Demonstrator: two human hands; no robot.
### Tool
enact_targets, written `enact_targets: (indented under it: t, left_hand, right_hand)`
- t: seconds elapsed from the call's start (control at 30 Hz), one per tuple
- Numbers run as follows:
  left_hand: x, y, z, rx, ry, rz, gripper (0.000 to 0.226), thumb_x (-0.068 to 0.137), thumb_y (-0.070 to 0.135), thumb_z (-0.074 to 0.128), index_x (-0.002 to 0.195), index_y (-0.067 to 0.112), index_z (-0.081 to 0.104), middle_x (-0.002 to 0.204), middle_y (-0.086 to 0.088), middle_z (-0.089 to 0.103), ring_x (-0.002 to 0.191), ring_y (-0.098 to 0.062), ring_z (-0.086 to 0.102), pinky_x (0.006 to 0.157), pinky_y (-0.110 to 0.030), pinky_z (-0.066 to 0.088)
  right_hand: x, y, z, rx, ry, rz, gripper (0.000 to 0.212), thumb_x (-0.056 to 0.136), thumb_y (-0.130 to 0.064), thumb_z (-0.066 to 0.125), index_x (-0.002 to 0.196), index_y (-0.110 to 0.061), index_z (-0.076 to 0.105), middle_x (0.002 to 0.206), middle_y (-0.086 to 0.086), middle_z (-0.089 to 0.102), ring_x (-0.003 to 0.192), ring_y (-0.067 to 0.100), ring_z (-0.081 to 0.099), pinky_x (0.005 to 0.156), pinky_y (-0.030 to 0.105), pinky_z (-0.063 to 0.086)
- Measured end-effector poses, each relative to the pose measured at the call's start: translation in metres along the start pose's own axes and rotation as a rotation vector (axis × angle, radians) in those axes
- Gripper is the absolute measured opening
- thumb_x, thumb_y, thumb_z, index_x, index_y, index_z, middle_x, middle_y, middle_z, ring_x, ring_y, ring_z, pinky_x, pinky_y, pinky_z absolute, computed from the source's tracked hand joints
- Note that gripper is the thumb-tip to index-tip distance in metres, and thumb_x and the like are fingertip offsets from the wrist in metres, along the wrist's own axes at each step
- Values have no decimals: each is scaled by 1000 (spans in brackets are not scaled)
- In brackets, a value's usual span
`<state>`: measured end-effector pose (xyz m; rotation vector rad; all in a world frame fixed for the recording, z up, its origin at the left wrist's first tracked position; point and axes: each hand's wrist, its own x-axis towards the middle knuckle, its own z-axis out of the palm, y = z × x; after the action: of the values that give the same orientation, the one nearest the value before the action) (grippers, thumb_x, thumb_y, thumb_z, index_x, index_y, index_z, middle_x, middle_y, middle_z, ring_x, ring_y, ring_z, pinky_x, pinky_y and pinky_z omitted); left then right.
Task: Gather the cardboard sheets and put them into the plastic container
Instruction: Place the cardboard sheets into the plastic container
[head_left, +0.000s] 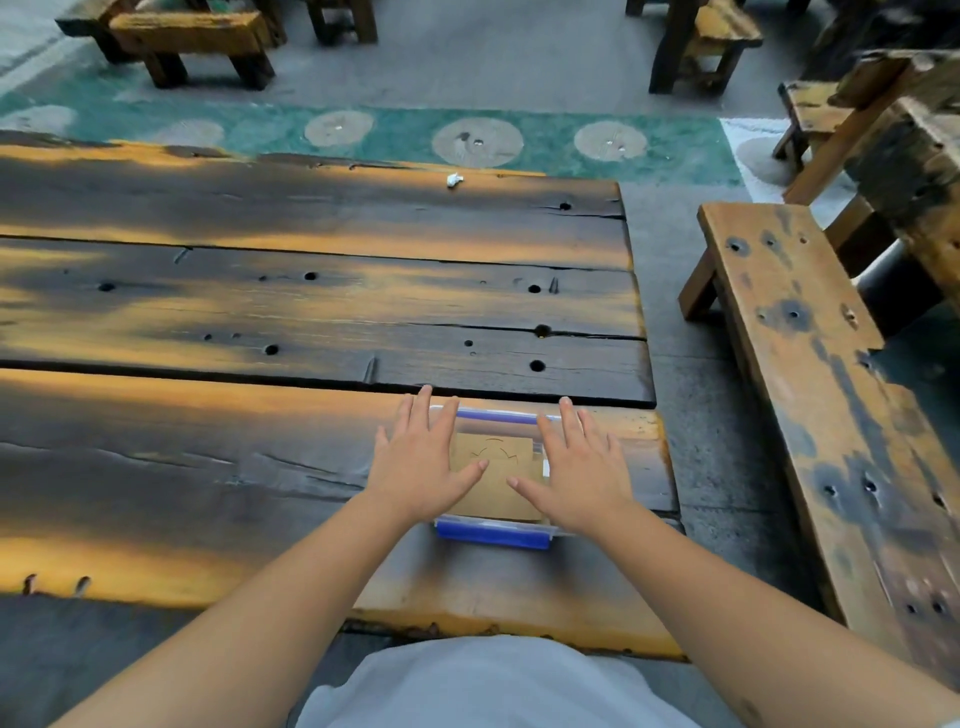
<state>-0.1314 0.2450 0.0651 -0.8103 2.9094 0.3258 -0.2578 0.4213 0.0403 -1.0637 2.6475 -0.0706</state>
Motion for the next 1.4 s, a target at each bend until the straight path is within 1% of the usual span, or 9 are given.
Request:
enact_targets:
  t: [0.23, 0.4, 0.7, 0.87, 1.07, 1.17, 1.2, 1.27, 1.4]
  left_hand:
    - [-1, -11, -13, -15, 61, 23, 90, 75, 78, 28, 151, 31, 16, 164, -5, 5, 150, -28, 3, 110, -59, 26]
    - [4, -32, -23, 19, 17, 63, 89, 75, 77, 27, 151, 32, 15, 164, -5, 5, 150, -28, 3, 110, -58, 27]
    - [20, -41, -34, 28, -36, 220, 86, 77, 75, 32, 150, 31, 19, 164, -6, 3, 150, -29, -1, 112, -59, 24]
    - [31, -32, -38, 23, -83, 358, 86, 79, 74, 37, 151, 32, 17, 164, -6, 2, 150, -31, 0, 113, -59, 19]
    - [31, 7, -27, 39, -133, 603, 84, 77, 73, 34, 149, 33, 17, 163, -8, 7, 149, -34, 6, 113, -58, 23]
    - [20, 31, -22, 33, -151, 724, 81, 76, 71, 38, 145, 28, 26, 160, -10, 15, 147, -34, 14, 108, -57, 28]
    - [10, 50, -20, 43, -143, 809, 79, 76, 70, 38, 141, 27, 29, 156, -11, 21, 144, -34, 20, 105, -56, 32]
    - [4, 60, -18, 40, -120, 857, 76, 75, 69, 37, 137, 25, 31, 150, -11, 28, 139, -34, 26, 101, -53, 35]
    - [-27, 116, -11, 63, -162, 1013, 82, 78, 69, 37, 146, 27, 24, 160, -11, 17, 147, -31, 13, 109, -57, 28]
  right_hand:
    - [4, -11, -12, 2, 44, 6, 102, 73, -88, 19, 156, -31, 6, 167, 3, -6, 153, 24, -5, 119, 54, 10]
    - [4, -27, -14, -19, 17, 30, 102, 74, -86, 32, 156, -31, 9, 167, 3, -5, 153, 25, -4, 118, 55, 10]
    - [-7, -41, -18, 5, 28, 162, 102, 75, -87, 28, 156, -30, 7, 167, 3, -3, 153, 25, -1, 119, 53, 12]
    - [-28, -44, -19, 41, 60, 305, 101, 73, -86, 25, 155, -29, 11, 166, 4, 6, 152, 25, 3, 118, 53, 12]
    - [-79, -37, -12, 76, 40, 510, 101, 76, -86, 24, 157, -27, 9, 167, 5, 2, 153, 26, 1, 118, 55, 11]
    - [-107, -34, -7, 123, 36, 605, 102, 75, -88, 23, 157, -29, 7, 167, 3, -1, 153, 24, 0, 119, 54, 11]
    - [-130, -30, -4, 151, 56, 671, 101, 76, -87, 24, 157, -29, 8, 167, 2, -1, 153, 24, 0, 119, 54, 11]
    - [-142, -30, 0, 168, 60, 705, 100, 76, -85, 28, 157, -30, 8, 167, 1, 0, 153, 23, 0, 119, 53, 10]
    - [-203, -13, 9, 203, 107, 874, 99, 74, -85, 27, 156, -31, 10, 167, 0, 6, 153, 23, 2, 119, 53, 11]
